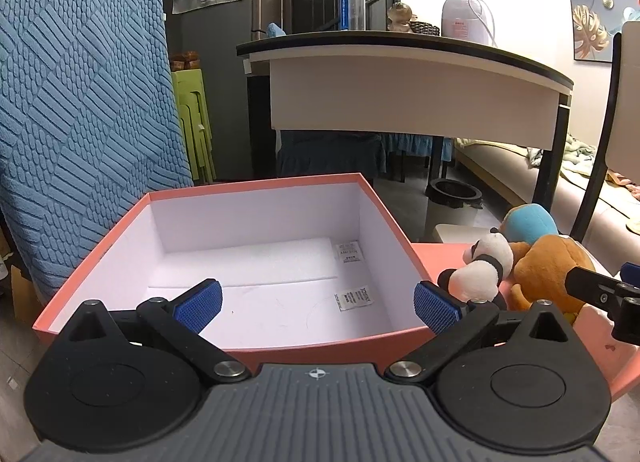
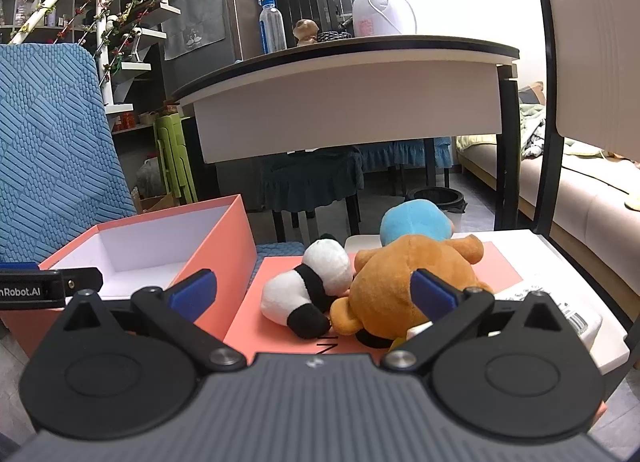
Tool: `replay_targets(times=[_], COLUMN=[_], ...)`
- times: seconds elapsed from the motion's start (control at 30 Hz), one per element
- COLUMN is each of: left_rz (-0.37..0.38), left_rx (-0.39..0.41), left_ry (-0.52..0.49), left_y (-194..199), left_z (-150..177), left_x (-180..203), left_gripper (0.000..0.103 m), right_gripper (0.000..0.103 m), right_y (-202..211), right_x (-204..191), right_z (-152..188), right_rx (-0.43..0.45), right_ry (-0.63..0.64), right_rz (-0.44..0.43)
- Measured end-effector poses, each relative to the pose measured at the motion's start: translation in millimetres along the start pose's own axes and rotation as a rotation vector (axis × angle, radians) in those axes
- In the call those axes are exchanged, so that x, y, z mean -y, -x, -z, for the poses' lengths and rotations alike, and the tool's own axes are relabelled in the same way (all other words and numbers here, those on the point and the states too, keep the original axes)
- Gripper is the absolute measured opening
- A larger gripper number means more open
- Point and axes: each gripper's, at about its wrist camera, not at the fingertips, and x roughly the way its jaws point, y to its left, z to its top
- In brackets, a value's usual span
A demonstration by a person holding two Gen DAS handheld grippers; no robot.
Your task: Organize soft objects
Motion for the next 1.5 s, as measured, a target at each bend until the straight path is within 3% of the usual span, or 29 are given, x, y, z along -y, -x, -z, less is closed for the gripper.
replay_targets(times=[1.5], left_rz=[0.016], left_rx=[-0.015], left_ry=[0.047], left_y=[7.1], left_z=[2.0], left_x=[-11.8], left_gripper=[0.103], right_gripper=[0.103], right_y=[-5.3], right_x=[1.9], right_z=[-0.3], right_rx=[-0.005], right_ry=[0.026], right_rz=[0.006])
